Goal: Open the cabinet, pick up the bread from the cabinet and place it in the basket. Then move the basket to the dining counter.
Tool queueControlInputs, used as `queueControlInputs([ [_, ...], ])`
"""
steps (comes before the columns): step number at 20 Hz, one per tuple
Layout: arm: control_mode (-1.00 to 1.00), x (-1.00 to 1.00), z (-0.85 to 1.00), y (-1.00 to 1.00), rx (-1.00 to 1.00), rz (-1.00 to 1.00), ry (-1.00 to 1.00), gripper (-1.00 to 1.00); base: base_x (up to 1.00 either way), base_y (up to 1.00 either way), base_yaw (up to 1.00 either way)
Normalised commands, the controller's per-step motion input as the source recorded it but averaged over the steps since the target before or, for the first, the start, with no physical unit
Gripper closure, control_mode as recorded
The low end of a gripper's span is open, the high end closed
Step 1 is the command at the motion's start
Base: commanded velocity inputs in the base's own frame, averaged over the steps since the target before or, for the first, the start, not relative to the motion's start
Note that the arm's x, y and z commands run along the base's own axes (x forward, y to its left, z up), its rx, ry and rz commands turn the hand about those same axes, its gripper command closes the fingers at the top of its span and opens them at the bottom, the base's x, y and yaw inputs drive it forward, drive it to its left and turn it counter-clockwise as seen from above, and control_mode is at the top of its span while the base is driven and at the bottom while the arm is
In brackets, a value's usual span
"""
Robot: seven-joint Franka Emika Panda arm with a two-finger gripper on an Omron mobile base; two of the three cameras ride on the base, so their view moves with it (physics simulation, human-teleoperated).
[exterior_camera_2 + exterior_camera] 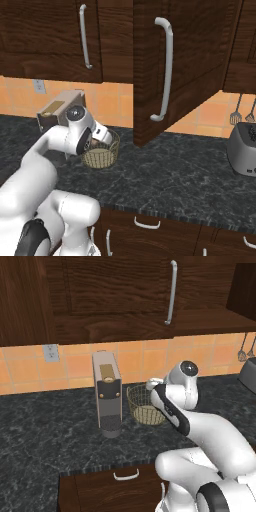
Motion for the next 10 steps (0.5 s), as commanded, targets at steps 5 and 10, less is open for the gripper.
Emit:
queueControlInputs([
  [5,-1.0,0.38,-0.41,0.11,0.0,0.0,0.15,1.0,0.0,0.0,0.0],
  [10,-1.0,0.28,-0.35,0.18,0.0,0.0,0.13,1.0,0.0,0.0,0.0],
])
